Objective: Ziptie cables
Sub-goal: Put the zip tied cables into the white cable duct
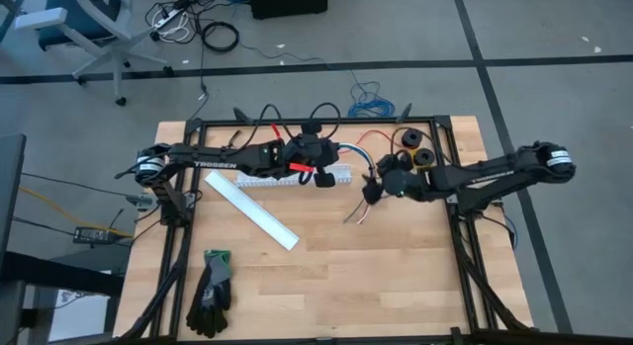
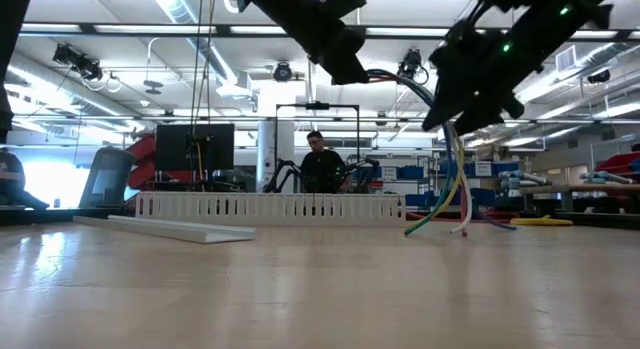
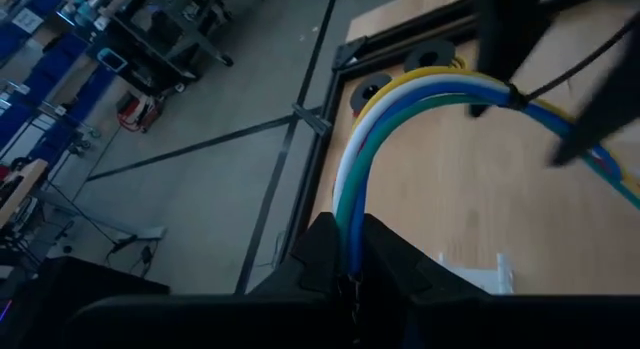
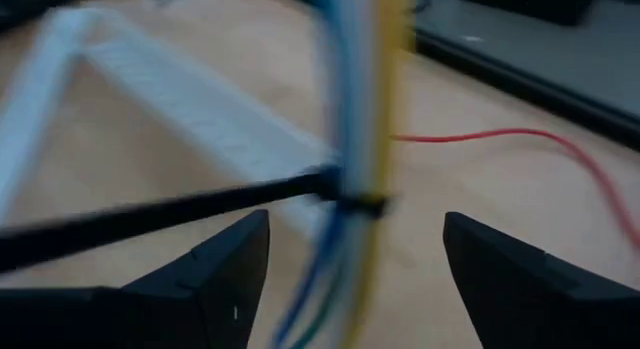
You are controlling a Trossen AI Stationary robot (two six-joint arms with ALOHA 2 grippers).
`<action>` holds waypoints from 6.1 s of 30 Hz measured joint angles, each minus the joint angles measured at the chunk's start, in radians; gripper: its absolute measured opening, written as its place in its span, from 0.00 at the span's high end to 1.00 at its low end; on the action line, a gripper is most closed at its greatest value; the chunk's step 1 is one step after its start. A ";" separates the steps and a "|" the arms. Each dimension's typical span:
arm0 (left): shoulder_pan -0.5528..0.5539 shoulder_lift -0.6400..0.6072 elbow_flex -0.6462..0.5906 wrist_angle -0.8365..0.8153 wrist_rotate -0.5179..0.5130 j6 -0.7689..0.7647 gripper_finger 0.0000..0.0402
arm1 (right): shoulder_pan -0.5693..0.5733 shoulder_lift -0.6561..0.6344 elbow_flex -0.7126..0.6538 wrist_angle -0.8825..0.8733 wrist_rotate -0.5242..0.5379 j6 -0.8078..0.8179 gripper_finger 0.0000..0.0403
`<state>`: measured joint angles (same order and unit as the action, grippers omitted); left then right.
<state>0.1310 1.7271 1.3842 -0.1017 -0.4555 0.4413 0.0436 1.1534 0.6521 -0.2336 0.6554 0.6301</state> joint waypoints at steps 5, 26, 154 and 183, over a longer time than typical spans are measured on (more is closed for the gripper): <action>0.001 -0.003 0.017 -0.005 -0.004 0.000 0.92 | -0.073 0.047 0.000 0.049 -0.024 -0.056 0.36; 0.038 -0.115 0.076 -0.021 -0.119 0.048 0.92 | -0.141 0.216 0.000 0.275 -0.054 -0.174 0.77; 0.027 -0.184 -0.349 -0.880 -0.174 -0.266 0.92 | -0.268 0.761 0.936 -0.627 -0.516 -1.051 0.99; 0.150 -0.182 -0.493 -0.701 -0.003 -0.306 0.91 | -0.283 0.837 0.872 -0.489 -0.601 -1.039 0.99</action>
<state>0.2806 1.5448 0.8914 -0.8025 -0.4583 0.1358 -0.2395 1.9909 1.5237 -0.7222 0.0541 -0.4091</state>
